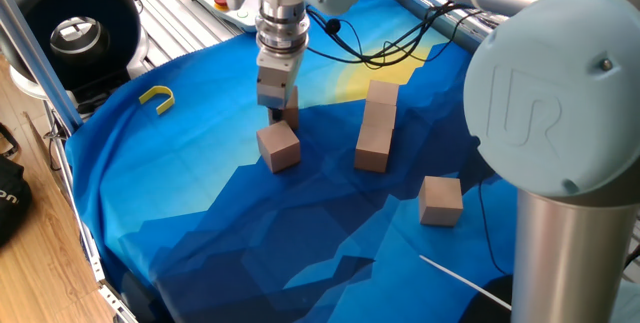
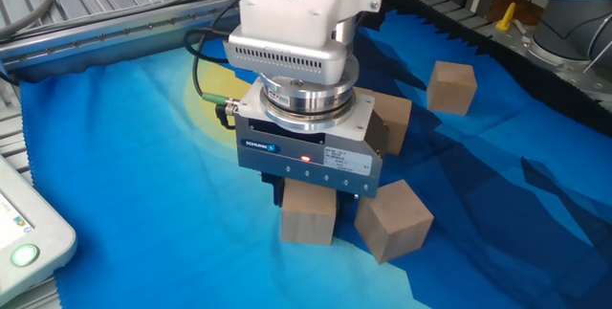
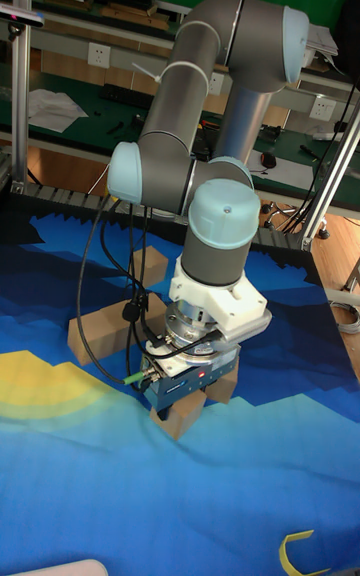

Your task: Stack the blocks into a pyramid shape

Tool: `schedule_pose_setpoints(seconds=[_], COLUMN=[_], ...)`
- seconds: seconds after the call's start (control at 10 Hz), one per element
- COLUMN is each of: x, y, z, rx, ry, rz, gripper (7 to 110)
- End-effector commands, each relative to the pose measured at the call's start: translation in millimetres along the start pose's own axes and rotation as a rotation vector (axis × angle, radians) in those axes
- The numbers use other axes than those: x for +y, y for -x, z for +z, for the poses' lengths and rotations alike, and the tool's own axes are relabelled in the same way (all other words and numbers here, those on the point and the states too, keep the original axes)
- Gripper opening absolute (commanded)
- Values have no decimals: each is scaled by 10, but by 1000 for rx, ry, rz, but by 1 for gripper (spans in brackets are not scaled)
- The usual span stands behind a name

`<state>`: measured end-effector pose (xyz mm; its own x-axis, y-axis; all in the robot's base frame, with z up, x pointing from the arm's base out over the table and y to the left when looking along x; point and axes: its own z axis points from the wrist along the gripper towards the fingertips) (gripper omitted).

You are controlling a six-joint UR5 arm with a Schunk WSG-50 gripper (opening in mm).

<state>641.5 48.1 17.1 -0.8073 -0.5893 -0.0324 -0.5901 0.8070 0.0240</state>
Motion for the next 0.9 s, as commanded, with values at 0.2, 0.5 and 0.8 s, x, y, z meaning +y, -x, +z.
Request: schedule_pose_setpoints(seconds=[0.2,0.5,0.8], x=[116,133,45], y=[128,178,146], z=[-140,-165,-205], rx=[-26,-38,-29], ry=[27,41,15], rz=[36,28,51], gripper=[7,7,7])
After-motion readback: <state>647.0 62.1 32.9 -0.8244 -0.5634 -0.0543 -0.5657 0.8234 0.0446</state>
